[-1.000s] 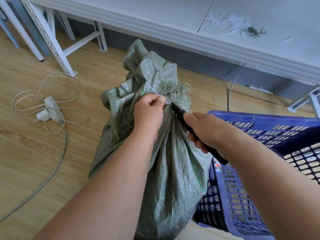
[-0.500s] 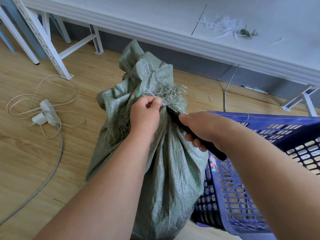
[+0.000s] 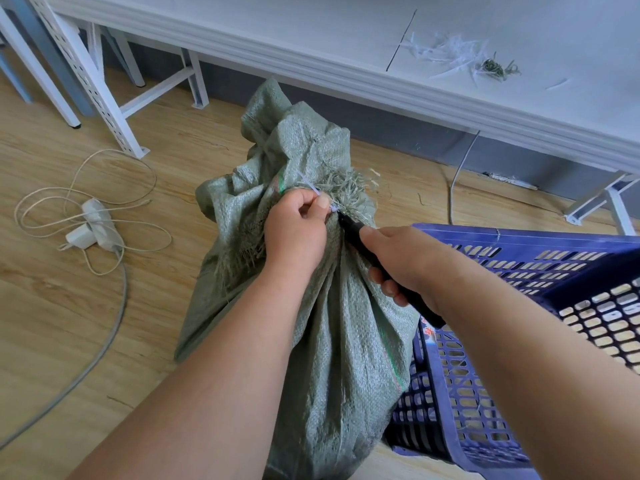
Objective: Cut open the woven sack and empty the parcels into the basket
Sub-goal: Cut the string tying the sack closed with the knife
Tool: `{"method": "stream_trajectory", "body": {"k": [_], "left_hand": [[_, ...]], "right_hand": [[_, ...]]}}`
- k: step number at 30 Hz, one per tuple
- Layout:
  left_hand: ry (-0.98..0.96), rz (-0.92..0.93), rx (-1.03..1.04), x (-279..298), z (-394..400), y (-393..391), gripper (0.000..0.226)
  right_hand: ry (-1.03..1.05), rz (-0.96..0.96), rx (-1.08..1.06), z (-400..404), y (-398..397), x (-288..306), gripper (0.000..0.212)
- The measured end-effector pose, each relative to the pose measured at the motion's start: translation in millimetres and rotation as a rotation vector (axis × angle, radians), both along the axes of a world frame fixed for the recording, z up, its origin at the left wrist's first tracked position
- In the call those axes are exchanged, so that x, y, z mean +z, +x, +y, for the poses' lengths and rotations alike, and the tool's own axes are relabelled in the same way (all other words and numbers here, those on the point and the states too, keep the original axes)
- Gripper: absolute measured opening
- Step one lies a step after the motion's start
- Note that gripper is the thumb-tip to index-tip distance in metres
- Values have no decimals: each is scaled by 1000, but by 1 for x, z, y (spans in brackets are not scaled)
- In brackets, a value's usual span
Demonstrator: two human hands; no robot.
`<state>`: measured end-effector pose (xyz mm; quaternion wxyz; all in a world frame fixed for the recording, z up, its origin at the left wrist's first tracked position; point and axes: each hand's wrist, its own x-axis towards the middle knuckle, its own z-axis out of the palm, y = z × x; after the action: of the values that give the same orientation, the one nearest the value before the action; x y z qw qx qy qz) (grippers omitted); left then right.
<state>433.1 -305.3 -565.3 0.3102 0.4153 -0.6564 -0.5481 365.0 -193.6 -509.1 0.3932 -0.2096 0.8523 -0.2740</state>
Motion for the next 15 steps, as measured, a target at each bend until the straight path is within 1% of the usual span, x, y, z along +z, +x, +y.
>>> {"method": "stream_trajectory", "body": {"k": [5,9,10,13,15], "left_hand": [[-43,-62,-17,0,0,0,14],[5,-62,7,0,1,-1,13],[56,-36,25,2,2,-1,14],[297,31,57,7,4,-4,14],[470,51,99,6,0,-2,16]], "right_hand": [[-20,64,-22,-3,1,-3,31],[-107,149,-3,-1,2,-16,38],[-149,175,2,1,2,-22,40],[-262,214,-9,12,9,-40,46],[-370,252,-38,16,14,-37,44]]}}
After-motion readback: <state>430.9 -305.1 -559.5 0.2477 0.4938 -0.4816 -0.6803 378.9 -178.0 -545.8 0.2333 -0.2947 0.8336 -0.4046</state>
